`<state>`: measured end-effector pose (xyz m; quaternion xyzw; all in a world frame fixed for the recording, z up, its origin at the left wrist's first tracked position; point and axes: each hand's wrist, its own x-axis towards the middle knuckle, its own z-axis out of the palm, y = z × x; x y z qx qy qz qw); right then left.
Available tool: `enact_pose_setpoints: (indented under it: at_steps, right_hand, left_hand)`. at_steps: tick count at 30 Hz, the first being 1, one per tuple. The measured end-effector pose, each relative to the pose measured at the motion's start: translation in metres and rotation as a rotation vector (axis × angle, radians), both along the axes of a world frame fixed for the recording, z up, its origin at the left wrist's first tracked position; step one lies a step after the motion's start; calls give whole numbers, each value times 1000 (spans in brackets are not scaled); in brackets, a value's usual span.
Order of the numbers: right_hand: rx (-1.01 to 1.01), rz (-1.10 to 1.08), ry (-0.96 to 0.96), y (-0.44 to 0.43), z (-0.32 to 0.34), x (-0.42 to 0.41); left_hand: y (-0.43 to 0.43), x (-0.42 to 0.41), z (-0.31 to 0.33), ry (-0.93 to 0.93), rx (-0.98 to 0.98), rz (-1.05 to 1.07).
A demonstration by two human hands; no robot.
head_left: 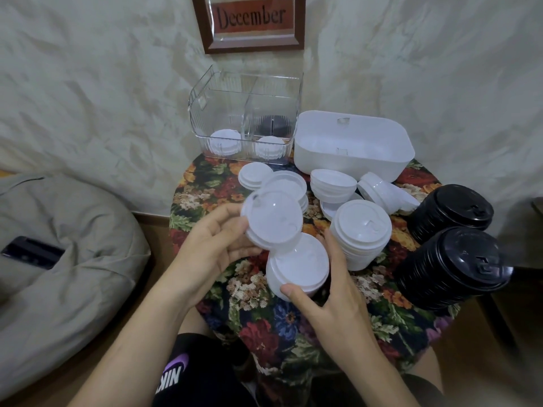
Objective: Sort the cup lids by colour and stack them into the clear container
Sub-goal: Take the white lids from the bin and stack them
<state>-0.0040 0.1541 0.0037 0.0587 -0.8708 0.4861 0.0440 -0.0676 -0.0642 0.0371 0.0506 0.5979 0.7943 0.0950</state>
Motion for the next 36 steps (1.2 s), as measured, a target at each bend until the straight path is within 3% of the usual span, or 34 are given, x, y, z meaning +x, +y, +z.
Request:
enact_pose_setpoints:
  at_steps: [8, 20, 28, 36]
  right_hand:
    - [-16, 13, 13, 2, -4, -1]
    - [-57, 16, 8, 1, -4, -1]
    - [-122, 68, -7, -5, -1, -6]
    - [-53, 83, 18, -8, -4, -11]
  left_hand:
    - [15, -9, -5, -46, -145, -139]
    - [21, -8, -1, 182, -527, -178]
    - [19, -1, -11, 198, -515, -141]
    - [19, 6, -10, 162, -451, -134]
